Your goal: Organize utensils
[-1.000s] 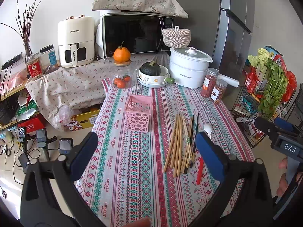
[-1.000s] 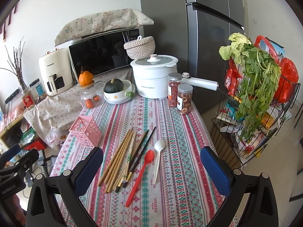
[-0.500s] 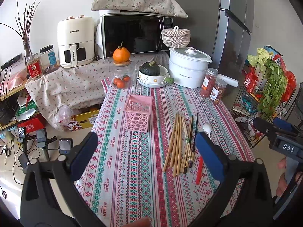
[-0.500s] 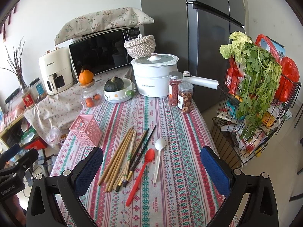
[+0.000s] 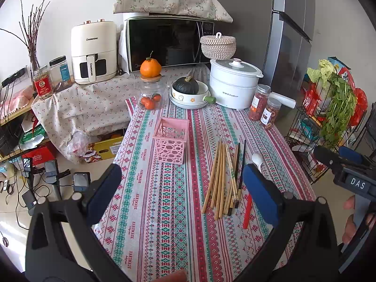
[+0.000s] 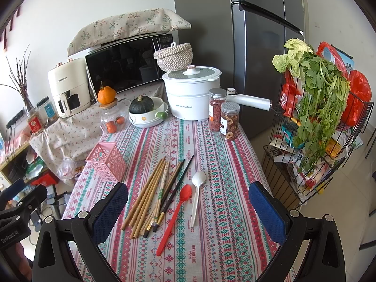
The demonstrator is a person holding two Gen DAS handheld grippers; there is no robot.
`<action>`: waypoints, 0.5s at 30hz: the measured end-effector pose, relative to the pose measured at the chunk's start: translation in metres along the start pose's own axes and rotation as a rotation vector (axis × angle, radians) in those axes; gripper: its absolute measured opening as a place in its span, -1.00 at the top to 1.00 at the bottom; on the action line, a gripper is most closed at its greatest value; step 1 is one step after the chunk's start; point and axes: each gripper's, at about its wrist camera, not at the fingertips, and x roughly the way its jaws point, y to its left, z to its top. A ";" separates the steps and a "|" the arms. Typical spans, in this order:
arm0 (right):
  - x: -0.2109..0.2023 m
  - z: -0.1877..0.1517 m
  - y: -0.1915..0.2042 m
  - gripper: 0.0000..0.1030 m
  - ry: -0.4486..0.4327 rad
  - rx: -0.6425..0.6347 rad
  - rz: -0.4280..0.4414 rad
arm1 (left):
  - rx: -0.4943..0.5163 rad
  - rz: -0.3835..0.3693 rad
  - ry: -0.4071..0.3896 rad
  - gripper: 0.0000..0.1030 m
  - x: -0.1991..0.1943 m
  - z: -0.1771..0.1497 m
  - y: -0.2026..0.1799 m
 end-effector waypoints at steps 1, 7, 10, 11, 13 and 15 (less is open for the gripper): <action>0.000 0.000 0.000 -1.00 0.000 0.000 0.000 | 0.000 0.000 0.000 -0.99 0.000 0.000 0.000; 0.004 -0.004 0.001 -1.00 0.009 -0.002 0.000 | 0.003 0.000 0.006 -0.99 0.002 -0.001 -0.001; 0.009 -0.003 0.001 -1.00 0.022 -0.010 -0.007 | 0.006 -0.004 0.016 -0.99 0.005 0.001 -0.003; 0.013 0.000 -0.001 -1.00 0.034 -0.012 -0.007 | 0.011 -0.008 0.022 -0.99 0.006 0.003 -0.003; 0.022 0.002 -0.003 -1.00 0.067 -0.010 0.002 | 0.027 -0.029 0.029 -0.99 0.009 0.007 -0.006; 0.034 0.008 -0.008 -1.00 0.114 0.001 0.015 | 0.057 -0.048 0.048 -0.99 0.016 0.013 -0.010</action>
